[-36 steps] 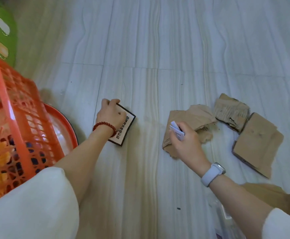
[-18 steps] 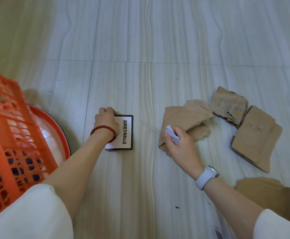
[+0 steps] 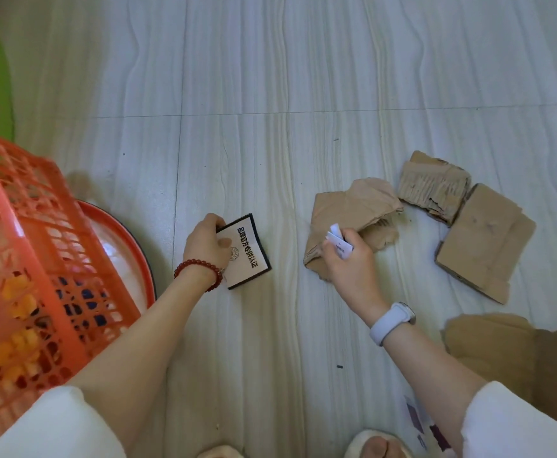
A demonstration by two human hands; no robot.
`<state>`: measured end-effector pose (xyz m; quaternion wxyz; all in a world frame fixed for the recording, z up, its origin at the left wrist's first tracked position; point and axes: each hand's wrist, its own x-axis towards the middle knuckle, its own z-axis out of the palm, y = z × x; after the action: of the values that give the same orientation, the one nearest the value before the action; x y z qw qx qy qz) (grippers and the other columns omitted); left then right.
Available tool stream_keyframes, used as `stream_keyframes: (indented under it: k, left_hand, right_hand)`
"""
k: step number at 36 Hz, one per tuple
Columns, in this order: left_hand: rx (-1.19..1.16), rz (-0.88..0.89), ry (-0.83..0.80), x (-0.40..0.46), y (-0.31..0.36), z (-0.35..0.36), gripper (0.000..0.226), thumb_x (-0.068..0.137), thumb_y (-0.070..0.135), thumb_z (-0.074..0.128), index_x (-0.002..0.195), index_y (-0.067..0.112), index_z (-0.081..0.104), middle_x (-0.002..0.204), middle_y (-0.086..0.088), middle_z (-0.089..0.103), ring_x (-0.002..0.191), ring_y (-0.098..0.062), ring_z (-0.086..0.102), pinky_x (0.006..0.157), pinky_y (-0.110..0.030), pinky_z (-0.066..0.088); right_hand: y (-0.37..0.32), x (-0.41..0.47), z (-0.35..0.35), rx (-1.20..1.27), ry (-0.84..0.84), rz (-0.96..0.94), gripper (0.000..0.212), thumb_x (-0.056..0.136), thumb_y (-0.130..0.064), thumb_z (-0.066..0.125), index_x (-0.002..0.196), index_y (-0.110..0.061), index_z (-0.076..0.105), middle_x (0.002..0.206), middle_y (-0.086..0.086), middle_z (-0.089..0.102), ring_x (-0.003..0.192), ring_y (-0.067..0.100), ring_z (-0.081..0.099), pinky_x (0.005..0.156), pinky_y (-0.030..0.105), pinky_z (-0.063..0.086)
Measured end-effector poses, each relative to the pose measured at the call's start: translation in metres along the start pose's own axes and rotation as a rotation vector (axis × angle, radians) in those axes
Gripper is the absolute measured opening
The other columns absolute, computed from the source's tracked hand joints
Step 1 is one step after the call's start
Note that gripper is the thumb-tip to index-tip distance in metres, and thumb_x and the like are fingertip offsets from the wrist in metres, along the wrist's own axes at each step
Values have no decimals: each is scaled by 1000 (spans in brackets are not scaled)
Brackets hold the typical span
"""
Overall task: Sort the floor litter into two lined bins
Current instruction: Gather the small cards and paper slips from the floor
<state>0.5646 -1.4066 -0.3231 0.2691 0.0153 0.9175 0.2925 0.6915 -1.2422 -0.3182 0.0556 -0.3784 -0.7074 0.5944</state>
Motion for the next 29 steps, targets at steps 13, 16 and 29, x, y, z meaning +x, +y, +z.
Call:
stream_keyframes:
  k: [13, 16, 29]
  left_hand:
    - [51, 21, -43, -147, 108, -81, 23, 89, 1, 50, 111, 4, 54, 119, -16, 55, 110, -29, 52, 85, -27, 37]
    - [41, 25, -99, -194, 145, -97, 24, 89, 2, 51, 112, 4, 53, 120, -14, 54, 111, -27, 50, 81, -21, 33]
    - [83, 137, -419, -415, 262, -132, 22, 87, 7, 56, 110, 9, 56, 115, -4, 59, 108, -18, 54, 80, -15, 33]
  right_hand:
    - [-120, -108, -120, -281, -39, 161, 30, 92, -13, 48, 65, -17, 36, 58, -1, 38, 52, 13, 35, 45, 16, 27]
    - [-154, -144, -149, -133, 110, 291, 27, 90, -9, 48, 66, -16, 39, 59, -3, 41, 47, 8, 36, 46, 19, 31]
    - [-228, -357, -260, -86, 462, 568, 7, 86, -7, 52, 82, -11, 50, 61, -5, 46, 67, 23, 45, 64, 26, 33]
